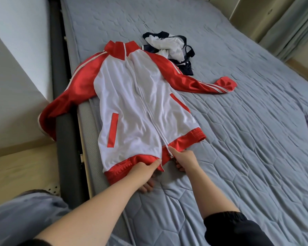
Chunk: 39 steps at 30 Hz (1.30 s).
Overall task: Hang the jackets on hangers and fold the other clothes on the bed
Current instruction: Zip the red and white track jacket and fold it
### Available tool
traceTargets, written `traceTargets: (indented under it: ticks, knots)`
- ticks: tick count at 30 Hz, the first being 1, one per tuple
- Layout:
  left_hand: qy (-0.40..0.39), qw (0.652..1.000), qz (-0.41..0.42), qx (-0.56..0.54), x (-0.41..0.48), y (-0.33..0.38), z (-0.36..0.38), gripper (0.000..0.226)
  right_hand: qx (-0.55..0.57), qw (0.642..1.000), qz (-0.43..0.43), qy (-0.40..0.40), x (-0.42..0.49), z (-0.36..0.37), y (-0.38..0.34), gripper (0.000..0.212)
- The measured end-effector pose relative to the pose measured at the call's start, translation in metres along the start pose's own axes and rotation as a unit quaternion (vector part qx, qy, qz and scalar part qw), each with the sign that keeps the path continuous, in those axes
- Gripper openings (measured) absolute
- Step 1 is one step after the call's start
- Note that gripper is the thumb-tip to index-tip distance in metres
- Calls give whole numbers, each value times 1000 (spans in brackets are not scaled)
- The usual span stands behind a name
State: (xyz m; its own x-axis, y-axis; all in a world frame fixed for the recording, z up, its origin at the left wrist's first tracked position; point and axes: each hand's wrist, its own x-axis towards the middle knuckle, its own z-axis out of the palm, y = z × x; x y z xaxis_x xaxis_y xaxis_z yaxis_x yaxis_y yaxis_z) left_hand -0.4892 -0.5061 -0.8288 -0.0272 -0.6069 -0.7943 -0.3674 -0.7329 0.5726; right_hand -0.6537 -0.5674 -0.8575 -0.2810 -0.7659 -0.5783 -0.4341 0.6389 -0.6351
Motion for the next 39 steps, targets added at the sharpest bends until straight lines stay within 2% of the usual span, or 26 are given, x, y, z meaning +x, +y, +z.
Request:
traceTargets:
  ticks: [2, 3, 6, 10, 11, 14, 17, 19, 22, 24, 26, 28, 31, 34, 37, 39]
  knots:
    - [-11, 986, -29, -164, -3, 5, 7, 46, -16, 1000, -2, -9, 0, 1, -2, 36]
    - [-3, 980, -27, -199, -4, 7, 11, 40, -17, 1000, 4, -16, 1, 1, -2, 31]
    - [14, 972, -12, -233, -10, 13, 14, 26, 0, 998, 37, -54, 1, -3, -6, 19]
    - [45, 959, 34, -279, -17, 22, 2, 27, 82, 993, 35, -75, -1, -8, -3, 10]
    - [60, 957, 48, -278, -18, 24, 0, 27, 100, 992, 33, -75, -1, -8, 0, 11]
    - [84, 959, 75, -262, -25, 31, -3, 22, 99, 991, 28, -80, -2, -8, 2, 31]
    - [47, 934, 101, -340, -31, 37, -9, 21, 61, 997, 13, -55, -4, -5, -2, 40]
    - [36, 913, 117, -389, -33, 40, -17, 19, 70, 996, 8, -46, -4, -2, -4, 34]
    - [59, 880, 122, -456, -29, 42, -32, 18, 111, 990, 28, -80, -6, -5, -9, 22]
    - [61, 863, 121, -487, -26, 41, -40, 17, 166, 974, 67, -139, -10, -11, -14, 18]
    - [33, 848, 118, -516, -25, 39, -46, 15, 246, 939, 110, -212, -14, -18, -19, 18]
    - [-9, 840, 108, -532, -25, 37, -48, 13, 311, 905, 118, -264, -21, -22, -23, 16]
    - [-58, 858, 91, -502, -22, 35, -47, 14, 350, 879, 91, -311, -31, -24, -27, 19]
    - [-89, 899, 97, -417, -19, 31, -43, 18, 360, 865, 65, -343, -39, -25, -30, 16]
    - [-70, 924, 105, -360, -18, 32, -40, 15, 368, 857, 50, -358, -43, -24, -32, 9]
    - [-49, 927, 108, -355, -18, 33, -39, 12, 369, 861, 62, -344, -43, -23, -31, 8]
